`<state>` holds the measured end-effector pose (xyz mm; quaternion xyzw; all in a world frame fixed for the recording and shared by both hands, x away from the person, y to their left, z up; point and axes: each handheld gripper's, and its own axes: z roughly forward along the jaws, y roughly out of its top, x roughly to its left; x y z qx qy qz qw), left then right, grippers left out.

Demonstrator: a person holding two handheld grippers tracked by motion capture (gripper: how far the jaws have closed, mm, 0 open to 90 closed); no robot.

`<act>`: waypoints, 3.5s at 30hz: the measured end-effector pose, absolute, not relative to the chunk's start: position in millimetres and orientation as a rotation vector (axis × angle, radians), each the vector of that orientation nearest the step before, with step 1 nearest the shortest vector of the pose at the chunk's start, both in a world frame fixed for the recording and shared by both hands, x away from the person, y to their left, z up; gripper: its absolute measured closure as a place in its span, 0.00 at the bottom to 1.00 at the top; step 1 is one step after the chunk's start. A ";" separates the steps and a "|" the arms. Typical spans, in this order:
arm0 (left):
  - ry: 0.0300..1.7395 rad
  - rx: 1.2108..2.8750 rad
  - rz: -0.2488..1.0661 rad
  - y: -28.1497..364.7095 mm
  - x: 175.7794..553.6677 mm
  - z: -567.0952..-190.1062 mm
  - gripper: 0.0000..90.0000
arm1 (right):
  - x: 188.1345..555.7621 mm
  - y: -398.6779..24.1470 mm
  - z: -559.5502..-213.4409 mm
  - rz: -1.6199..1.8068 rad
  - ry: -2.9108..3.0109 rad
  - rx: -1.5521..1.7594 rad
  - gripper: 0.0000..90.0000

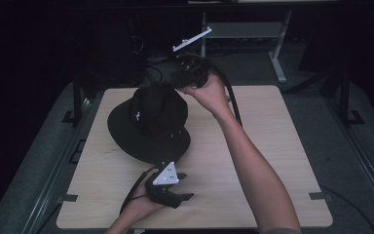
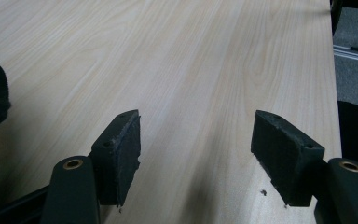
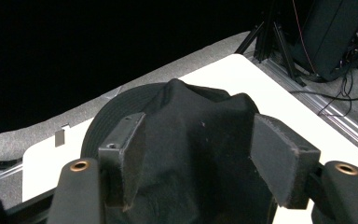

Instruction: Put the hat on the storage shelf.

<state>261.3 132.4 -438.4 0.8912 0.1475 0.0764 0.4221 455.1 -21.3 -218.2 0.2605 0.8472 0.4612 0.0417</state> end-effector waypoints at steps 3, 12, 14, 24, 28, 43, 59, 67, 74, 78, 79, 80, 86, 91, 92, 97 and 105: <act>0.372 2.232 0.186 132.8 261.5 -438.1 0.36 | 453.7 -26.8 -219.0 1.409 2.588 0.815 0.37; 0.384 2.231 0.190 132.8 261.7 -438.4 0.34 | 452.2 -44.7 -222.2 1.417 2.572 0.838 0.34; 0.386 2.231 0.191 132.8 261.7 -438.4 0.33 | 452.4 -47.6 -222.9 1.419 2.570 0.843 0.34; 0.392 2.221 0.190 133.5 261.7 -438.9 0.33 | 448.9 -63.1 -227.1 1.411 2.563 0.871 0.32; 0.393 2.221 0.191 133.8 261.8 -438.9 0.33 | 446.9 -71.7 -228.5 1.416 2.549 0.870 0.31; 0.397 2.223 0.187 132.7 261.1 -440.3 0.33 | 434.1 -107.5 -238.4 1.413 2.525 0.913 0.30; 0.400 2.233 0.194 131.8 259.8 -441.0 0.31 | 421.0 -143.3 -253.6 1.395 2.511 0.987 0.29; 0.407 2.226 0.195 131.4 259.3 -442.5 0.31 | 417.4 -156.2 -266.0 1.396 2.512 1.023 0.28; 0.401 2.232 0.207 133.8 260.4 -441.8 0.31 | 412.6 -165.3 -278.1 1.400 2.516 1.048 0.28; 0.412 2.228 0.203 134.1 260.2 -442.0 0.31 | 410.1 -171.0 -285.8 1.397 2.524 1.063 0.28; 0.413 2.229 0.203 134.2 260.3 -442.0 0.31 | 409.4 -172.3 -287.5 1.395 2.524 1.067 0.28; 0.413 2.229 0.203 134.3 260.3 -442.0 0.31 | 408.6 -173.6 -289.3 1.397 2.522 1.069 0.28; 0.415 2.232 0.204 134.9 260.4 -441.7 0.31 | 404.7 -182.1 -298.4 1.402 2.518 1.091 0.28; 0.412 2.233 0.203 134.9 260.8 -442.1 0.31 | 401.7 -188.8 -306.9 1.403 2.520 1.109 0.27; 0.412 2.235 0.204 135.0 260.8 -442.0 0.31 | 401.2 -190.1 -308.6 1.400 2.523 1.113 0.27; 0.407 2.239 0.207 135.2 260.9 -441.6 0.31 | 399.0 -196.8 -316.9 1.391 2.520 1.138 0.27; 0.414 2.231 0.200 134.5 260.6 -442.3 0.31 | 393.3 -208.1 -329.0 1.397 2.521 1.166 0.26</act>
